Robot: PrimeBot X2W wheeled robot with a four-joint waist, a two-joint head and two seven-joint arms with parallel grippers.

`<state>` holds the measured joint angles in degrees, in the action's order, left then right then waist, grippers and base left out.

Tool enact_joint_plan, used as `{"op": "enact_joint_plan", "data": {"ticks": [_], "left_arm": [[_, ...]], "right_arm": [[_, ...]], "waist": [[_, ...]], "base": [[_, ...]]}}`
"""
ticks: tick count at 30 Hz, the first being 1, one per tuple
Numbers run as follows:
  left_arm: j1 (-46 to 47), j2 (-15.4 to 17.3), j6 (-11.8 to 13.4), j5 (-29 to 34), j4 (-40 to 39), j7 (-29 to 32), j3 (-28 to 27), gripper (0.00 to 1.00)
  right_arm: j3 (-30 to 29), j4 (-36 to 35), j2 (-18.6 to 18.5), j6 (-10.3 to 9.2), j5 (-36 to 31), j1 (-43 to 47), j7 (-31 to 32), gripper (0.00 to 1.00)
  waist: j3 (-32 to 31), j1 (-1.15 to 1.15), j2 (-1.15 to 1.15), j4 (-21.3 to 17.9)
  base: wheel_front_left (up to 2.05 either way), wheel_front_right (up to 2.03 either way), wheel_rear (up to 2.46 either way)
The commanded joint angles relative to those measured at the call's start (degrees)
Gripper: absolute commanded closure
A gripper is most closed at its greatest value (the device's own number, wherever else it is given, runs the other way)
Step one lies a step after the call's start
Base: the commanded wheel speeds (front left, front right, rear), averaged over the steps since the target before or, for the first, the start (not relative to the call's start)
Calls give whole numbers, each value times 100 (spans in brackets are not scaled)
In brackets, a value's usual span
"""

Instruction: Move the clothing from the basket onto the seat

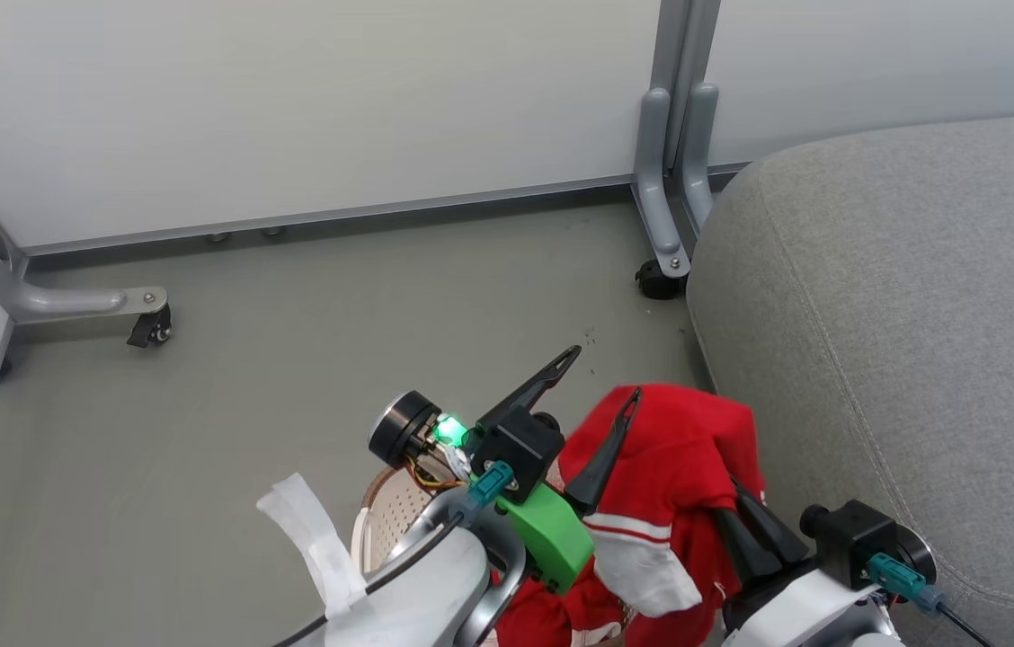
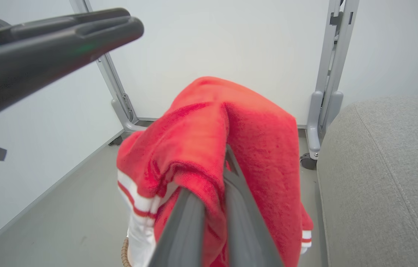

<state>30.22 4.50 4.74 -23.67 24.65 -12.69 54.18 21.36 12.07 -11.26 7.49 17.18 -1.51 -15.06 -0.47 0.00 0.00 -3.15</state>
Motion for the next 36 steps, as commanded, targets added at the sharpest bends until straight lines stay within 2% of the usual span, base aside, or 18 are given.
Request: {"op": "enact_joint_plan", "data": {"ticks": [1, 25, 30, 36], "left_arm": [[83, 47, 30, -10, 14, -26, 13, 0], [45, 81, 84, -153, 79, -46, 52, 0], [-107, 143, 42, -303, 74, -60, -9, 0], [-319, 324, 96, -401, 26, -159, -169, 0]], "right_arm": [[-21, -1, 18, 0, -36, 36, -17, 100], [-43, -20, -18, 0, -23, -63, -17, 100], [-297, -118, 10, 0, 79, -68, -17, 100], [-714, -359, -105, 0, 78, -72, -17, 100]], "waist": [[5, 0, 0, 6], [71, 0, 0, -39], [129, 0, 0, -256], [271, 0, 0, -755]], "base": [[0, 0, 0], [0, 0, 0], [0, 0, 0], [0, 0, 0]]}}
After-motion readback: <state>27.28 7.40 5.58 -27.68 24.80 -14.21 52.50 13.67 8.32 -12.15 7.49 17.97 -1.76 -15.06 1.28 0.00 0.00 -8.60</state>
